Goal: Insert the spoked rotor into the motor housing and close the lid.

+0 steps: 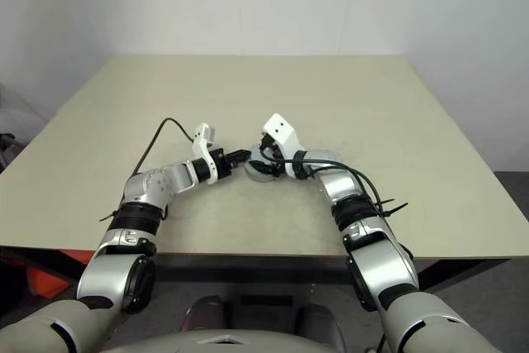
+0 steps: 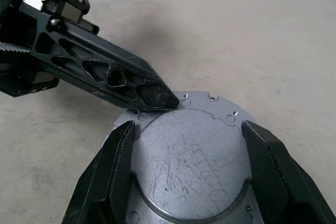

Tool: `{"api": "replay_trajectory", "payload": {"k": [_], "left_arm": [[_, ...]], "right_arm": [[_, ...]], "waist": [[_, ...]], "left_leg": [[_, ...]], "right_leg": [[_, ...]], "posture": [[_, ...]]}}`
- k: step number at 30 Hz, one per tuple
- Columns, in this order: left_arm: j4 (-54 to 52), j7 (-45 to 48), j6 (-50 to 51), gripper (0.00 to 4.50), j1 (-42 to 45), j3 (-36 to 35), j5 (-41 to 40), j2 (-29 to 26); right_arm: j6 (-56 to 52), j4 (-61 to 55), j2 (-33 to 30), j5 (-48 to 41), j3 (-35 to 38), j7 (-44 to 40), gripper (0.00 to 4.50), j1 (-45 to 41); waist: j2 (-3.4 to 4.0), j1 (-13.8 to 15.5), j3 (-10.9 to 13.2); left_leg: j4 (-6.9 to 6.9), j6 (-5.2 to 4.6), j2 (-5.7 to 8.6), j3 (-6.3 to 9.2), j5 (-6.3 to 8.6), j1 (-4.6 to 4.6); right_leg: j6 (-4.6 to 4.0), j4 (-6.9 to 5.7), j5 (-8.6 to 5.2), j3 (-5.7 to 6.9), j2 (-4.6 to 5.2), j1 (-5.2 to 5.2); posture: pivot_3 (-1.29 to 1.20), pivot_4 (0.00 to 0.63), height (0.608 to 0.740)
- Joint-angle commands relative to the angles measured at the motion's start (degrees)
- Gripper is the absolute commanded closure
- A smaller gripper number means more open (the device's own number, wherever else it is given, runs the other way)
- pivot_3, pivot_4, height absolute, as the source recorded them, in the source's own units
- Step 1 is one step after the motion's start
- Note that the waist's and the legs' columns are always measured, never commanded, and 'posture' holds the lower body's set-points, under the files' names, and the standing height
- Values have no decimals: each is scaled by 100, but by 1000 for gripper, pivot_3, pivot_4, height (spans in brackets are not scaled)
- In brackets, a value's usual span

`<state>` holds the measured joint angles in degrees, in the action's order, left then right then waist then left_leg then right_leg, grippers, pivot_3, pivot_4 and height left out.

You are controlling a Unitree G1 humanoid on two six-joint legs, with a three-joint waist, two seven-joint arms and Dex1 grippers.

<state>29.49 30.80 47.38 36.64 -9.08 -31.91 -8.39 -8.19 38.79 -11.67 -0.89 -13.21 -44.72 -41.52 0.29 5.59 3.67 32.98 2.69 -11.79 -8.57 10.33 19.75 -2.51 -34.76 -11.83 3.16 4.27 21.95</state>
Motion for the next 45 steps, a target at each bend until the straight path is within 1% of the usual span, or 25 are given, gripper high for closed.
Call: {"api": "replay_trajectory", "payload": {"k": [1,2,4,6,7,13,15,19,24,27,31,34,37,39,42,45], "left_arm": [[-133,-101,138,4478,-117,59,98,-5],[-163,-104,148,4478,-139,53,97,-10],[-232,-116,165,4500,-177,25,81,-17],[-272,-128,175,4500,-196,10,74,-14],[-287,-135,183,4500,-201,7,73,-10],[-417,-92,259,4500,-227,59,79,13],[-468,-18,288,4500,-230,110,75,9],[-509,52,330,4500,-204,165,74,37],[-567,196,363,4500,-170,263,74,65],[-567,204,351,4500,-142,270,97,81],[-554,212,322,4500,-143,272,126,98],[-556,212,307,4500,-165,276,141,104],[-554,200,284,4500,-181,275,160,118],[-574,172,273,4500,-190,259,169,130],[-556,156,238,4500,-184,230,192,128],[-554,142,222,4500,-177,199,210,99]], "right_arm": [[-274,194,-115,98,84,108,1393,-30],[-303,199,-116,71,82,38,1393,-43],[-234,104,-135,48,41,-120,649,-19],[-110,-154,-138,-36,58,-261,127,70],[-66,-258,-136,-73,80,-298,55,104],[-300,-1292,-384,-521,285,-958,55,245],[-496,-1666,-458,-759,444,-1075,55,270],[-1303,-2038,-429,-1252,961,-744,55,175],[-3067,-1887,-400,-1654,1611,205,55,17],[-4204,-1909,-574,-1934,1920,433,55,146],[-5767,-2205,-817,-2499,2281,475,55,405],[-6582,-2453,-868,-2808,2438,546,55,556],[-7038,-2565,-709,-2975,2597,734,55,627],[-7193,-2530,-475,-3021,2739,955,55,647],[-7212,-2406,-77,-3031,2926,1274,55,632],[-6978,-2094,329,-2988,3121,1559,55,512]], "waist": [[0,0,0],[0,0,0],[0,1,0],[0,-2,0],[-1,-4,0],[-1,-2,0],[0,-1,1],[0,4,0],[0,14,1],[0,29,1],[0,62,1],[2,70,1],[2,73,1],[2,79,1],[2,84,1],[1,66,0]], "left_leg": [[0,0,0,0,0,0],[-1,0,0,0,0,0],[-1,0,0,0,0,1],[-3,-1,1,1,0,4],[-4,-1,0,1,0,5],[-23,-1,-1,0,0,35],[-27,-10,-1,-1,5,47],[-24,-39,2,-3,22,57],[-25,-39,2,-3,23,56],[-25,-32,3,-3,19,56],[-28,-22,5,-3,13,58],[-33,-20,5,-3,12,57],[-35,-13,4,-3,8,48],[-38,-8,5,-3,5,44],[-43,-4,5,-3,3,38],[-52,4,5,-3,-2,27]], "right_leg": [[0,1,0,0,0,0],[1,3,0,0,0,0],[1,4,-1,0,1,0],[2,9,-1,0,1,3],[2,12,-1,0,1,4],[0,7,0,1,-2,38],[-27,8,14,1,-2,48],[-25,12,1,1,-1,48],[-23,13,-2,1,-1,46],[-20,15,-3,1,0,44],[-16,21,-6,1,1,42],[-13,21,-7,1,1,43],[-12,20,-8,0,0,39],[-10,20,-10,1,0,38],[0,20,-15,0,1,35],[11,19,-22,0,1,31]], "posture": [[0,0,740],[0,0,740],[0,0,740],[0,0,740],[0,0,740],[0,0,740],[0,0,740],[0,0,740],[0,0,740],[0,0,740],[0,0,740],[0,0,740],[0,0,740],[0,0,740],[0,0,740],[0,0,740]]}}
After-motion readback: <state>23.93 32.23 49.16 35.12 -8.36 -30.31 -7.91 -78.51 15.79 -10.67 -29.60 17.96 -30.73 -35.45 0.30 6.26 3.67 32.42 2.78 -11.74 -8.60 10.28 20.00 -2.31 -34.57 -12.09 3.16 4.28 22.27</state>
